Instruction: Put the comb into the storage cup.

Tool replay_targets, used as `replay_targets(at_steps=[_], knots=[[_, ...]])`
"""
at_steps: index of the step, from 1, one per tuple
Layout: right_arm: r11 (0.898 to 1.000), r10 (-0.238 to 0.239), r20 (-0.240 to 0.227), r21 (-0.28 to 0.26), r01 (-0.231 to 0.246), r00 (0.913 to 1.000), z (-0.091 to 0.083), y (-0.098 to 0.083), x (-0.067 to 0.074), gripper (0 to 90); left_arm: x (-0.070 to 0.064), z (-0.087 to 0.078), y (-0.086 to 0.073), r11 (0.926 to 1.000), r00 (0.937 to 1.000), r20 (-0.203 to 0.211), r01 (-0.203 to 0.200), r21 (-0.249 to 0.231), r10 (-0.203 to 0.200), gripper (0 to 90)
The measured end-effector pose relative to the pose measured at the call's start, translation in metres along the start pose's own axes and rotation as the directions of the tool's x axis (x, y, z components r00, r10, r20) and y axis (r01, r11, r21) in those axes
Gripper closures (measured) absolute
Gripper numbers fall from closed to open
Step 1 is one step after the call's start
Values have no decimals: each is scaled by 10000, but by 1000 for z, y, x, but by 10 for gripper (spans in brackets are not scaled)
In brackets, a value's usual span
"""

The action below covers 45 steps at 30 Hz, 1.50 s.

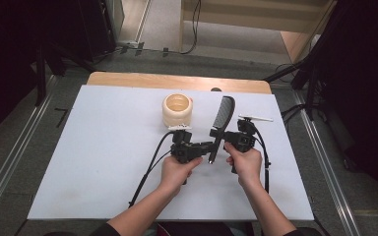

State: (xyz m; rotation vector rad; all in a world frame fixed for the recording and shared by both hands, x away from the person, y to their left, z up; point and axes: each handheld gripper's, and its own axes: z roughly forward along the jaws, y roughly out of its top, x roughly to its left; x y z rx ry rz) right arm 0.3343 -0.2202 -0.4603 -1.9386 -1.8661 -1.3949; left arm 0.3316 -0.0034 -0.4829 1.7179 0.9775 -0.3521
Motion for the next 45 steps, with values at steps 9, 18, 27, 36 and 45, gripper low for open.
replay_targets(at_steps=[9, 18, 27, 36, 45], knots=[[9998, -187, 93, 3, 187, 9998, 0, 0, 0, 692, 2, -8, 2, 9981, 9997, -157, -185, 586, 194, 555], [9994, -355, 343, 40, 354, 9988, -1, 0, -2, 692, 6, -19, 3, 9892, 9987, -119, -477, 1385, 498, 446], [9982, -600, 383, 42, 599, 9975, -1, 0, -1, 693, 12, -29, 4, 9805, 9989, 203, -451, 1913, 420, 386], [9974, -726, 348, 64, 724, 9968, -1, -1, -1, 693, 17, -40, 4, 9665, 9959, 364, -890, 2406, 826, 348], [9963, -852, 244, 124, 849, 9961, -2, -2, 2, 693, 18, -48, 3, 9440, 9892, 20, -1405, 2986, 1466, 346]])
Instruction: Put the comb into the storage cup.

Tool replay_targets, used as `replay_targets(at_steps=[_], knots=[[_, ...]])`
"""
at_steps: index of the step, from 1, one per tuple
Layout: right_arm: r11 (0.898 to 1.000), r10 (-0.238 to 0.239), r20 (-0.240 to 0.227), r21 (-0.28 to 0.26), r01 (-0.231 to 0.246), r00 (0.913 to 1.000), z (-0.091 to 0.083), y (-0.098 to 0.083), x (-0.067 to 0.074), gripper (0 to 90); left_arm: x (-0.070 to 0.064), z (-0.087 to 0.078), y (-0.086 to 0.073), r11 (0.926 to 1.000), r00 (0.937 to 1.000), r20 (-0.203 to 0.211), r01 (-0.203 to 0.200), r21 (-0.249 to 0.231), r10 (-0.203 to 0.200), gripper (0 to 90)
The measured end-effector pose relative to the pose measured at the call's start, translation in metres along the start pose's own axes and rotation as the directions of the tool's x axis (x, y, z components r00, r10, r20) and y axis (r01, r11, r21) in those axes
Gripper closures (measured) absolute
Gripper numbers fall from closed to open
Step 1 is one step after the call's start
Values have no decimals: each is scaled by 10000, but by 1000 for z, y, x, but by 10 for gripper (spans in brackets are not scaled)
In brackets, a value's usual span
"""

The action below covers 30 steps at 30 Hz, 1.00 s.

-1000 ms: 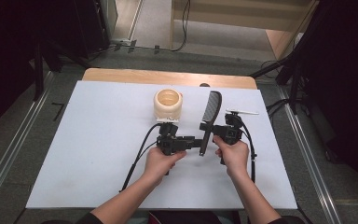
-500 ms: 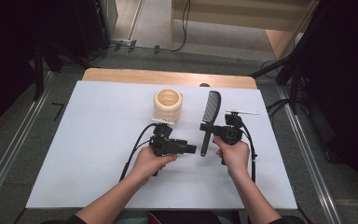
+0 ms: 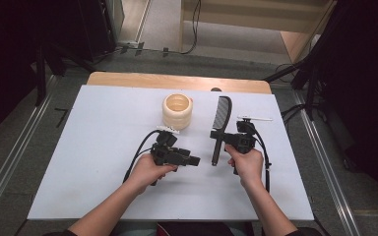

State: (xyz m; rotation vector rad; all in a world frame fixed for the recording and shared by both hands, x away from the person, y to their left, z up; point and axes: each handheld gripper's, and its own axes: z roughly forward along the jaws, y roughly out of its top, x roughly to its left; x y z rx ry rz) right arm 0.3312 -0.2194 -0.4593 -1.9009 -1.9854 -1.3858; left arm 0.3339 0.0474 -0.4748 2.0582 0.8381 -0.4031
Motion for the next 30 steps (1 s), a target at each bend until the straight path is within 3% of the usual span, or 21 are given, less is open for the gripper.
replay_targets(at_steps=[4, 10, 15, 21, 30], knots=[[10000, -55, -9, 28, 55, 10000, 0, 0, 0, 693, -1, -5, -2, 9992, 9994, -9, -349, 175, 350, 315], [9997, -237, -29, -19, 237, 9997, 0, -1, 2, 694, -1, -15, -8, 9964, 9959, -395, -801, 290, 812, 315], [9992, -382, -16, -76, 381, 9993, 0, -2, 3, 694, -2, -24, -15, 9899, 9862, -861, -1402, 199, 1414, 316], [9984, -546, -6, -129, 546, 9985, 0, -2, 4, 694, -5, -31, -21, 9791, 9724, -1142, -2015, 290, 2035, 316], [9967, -780, 76, -233, 782, 9969, -1, -3, 6, 694, -4, -42, -34, 9731, 9627, -1423, -2276, 356, 2303, 316]])
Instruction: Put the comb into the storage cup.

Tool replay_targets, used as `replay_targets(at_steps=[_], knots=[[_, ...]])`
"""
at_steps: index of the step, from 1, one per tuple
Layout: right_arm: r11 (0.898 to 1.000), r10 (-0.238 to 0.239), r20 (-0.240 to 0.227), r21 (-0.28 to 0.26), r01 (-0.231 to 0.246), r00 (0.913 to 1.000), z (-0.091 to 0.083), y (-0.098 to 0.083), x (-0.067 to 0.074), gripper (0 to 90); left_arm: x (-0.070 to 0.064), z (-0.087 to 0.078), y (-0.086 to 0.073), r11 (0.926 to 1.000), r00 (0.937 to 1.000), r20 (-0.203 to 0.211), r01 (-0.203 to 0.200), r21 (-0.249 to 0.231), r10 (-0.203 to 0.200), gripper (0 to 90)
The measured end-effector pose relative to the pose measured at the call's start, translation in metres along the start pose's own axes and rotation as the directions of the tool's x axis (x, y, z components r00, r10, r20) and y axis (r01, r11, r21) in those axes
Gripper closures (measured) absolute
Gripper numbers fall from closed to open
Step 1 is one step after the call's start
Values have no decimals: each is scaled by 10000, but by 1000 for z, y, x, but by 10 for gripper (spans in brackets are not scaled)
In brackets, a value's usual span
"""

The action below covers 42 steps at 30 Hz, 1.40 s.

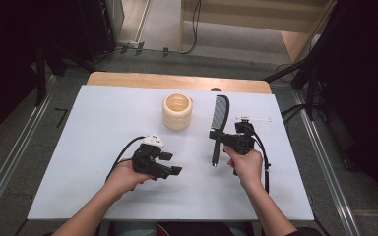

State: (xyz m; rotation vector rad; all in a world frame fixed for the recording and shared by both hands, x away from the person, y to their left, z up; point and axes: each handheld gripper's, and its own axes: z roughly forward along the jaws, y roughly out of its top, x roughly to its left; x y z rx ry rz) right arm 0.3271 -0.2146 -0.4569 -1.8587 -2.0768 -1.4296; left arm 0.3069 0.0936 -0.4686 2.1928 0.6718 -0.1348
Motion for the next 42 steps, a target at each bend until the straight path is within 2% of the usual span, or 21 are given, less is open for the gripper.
replay_targets(at_steps=[7, 12, 25, 35, 42], knots=[[9999, -121, 17, -59, 121, 9999, 0, 0, 0, 694, 2, -8, -7, 9998, 9999, -166, -50, -195, 47, 316], [9999, -112, 27, -51, 112, 9999, -1, 0, 0, 694, 4, -16, -12, 9998, 9993, -342, -165, -147, 160, 316], [9996, -254, 19, -79, 254, 9997, 0, 0, 1, 694, 14, -41, -31, 9998, 9972, -719, 172, -118, -180, 316], [9995, -293, 18, -114, 294, 9996, 1, 0, 3, 694, 19, -58, -45, 9990, 9927, -1158, 293, -344, -331, 316], [9988, -371, 38, -317, 372, 9993, 0, 0, 4, 694, 20, -69, -54, 9968, 9867, -1511, 514, -612, -602, 316]])
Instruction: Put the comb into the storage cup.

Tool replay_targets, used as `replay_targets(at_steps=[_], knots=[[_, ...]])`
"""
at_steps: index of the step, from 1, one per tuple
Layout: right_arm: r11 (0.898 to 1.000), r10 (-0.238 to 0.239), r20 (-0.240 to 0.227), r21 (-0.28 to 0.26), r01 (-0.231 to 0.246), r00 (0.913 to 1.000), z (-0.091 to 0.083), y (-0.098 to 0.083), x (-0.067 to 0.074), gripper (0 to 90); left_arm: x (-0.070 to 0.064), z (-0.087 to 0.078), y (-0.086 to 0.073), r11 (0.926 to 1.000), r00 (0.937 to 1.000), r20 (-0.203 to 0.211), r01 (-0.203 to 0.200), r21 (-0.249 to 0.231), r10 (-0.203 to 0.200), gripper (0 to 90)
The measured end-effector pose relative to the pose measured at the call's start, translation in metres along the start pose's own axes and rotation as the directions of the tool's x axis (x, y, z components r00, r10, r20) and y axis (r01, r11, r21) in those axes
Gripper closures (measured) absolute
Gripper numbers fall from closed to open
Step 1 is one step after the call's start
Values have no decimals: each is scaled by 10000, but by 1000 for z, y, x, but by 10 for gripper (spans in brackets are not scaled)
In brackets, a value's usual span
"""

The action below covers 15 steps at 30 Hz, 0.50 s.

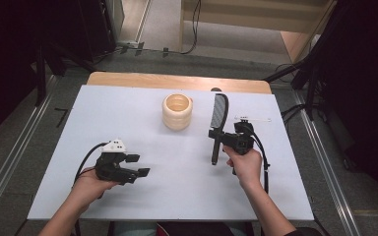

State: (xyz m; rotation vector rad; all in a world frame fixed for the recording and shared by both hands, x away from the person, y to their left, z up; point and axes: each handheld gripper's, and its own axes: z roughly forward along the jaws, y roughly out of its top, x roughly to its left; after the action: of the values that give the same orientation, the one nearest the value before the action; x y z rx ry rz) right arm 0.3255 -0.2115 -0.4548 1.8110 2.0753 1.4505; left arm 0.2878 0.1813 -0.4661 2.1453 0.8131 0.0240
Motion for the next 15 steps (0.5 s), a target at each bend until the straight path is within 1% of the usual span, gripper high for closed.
replay_targets(at_steps=[2, 3, 5, 6, 10, 15], knots=[[9999, -79, 5, -69, 79, 10000, 1, 0, 1, 694, 1, -3, -2, 10000, 9999, -90, 44, 15, -44, 316], [9998, -144, 58, -118, 145, 9999, 1, 0, 2, 694, 1, -4, -3, 9999, 9999, -130, 113, -71, -114, 315], [9995, -210, 76, -233, 211, 9998, 2, 0, 4, 694, 2, -7, -5, 9999, 9996, -241, 120, -70, -121, 316], [9993, -263, 94, -257, 266, 9996, 3, 0, 5, 694, 2, -8, -6, 9997, 9994, -270, 191, -169, -195, 316], [9986, -431, 120, -307, 434, 9990, 5, 2, 8, 695, 5, -13, -9, 9989, 9984, -450, 330, -346, -345, 316], [9980, -538, 125, -317, 542, 9985, 7, 6, 11, 694, 6, -18, -13, 9983, 9972, -626, 385, -430, -412, 316]])
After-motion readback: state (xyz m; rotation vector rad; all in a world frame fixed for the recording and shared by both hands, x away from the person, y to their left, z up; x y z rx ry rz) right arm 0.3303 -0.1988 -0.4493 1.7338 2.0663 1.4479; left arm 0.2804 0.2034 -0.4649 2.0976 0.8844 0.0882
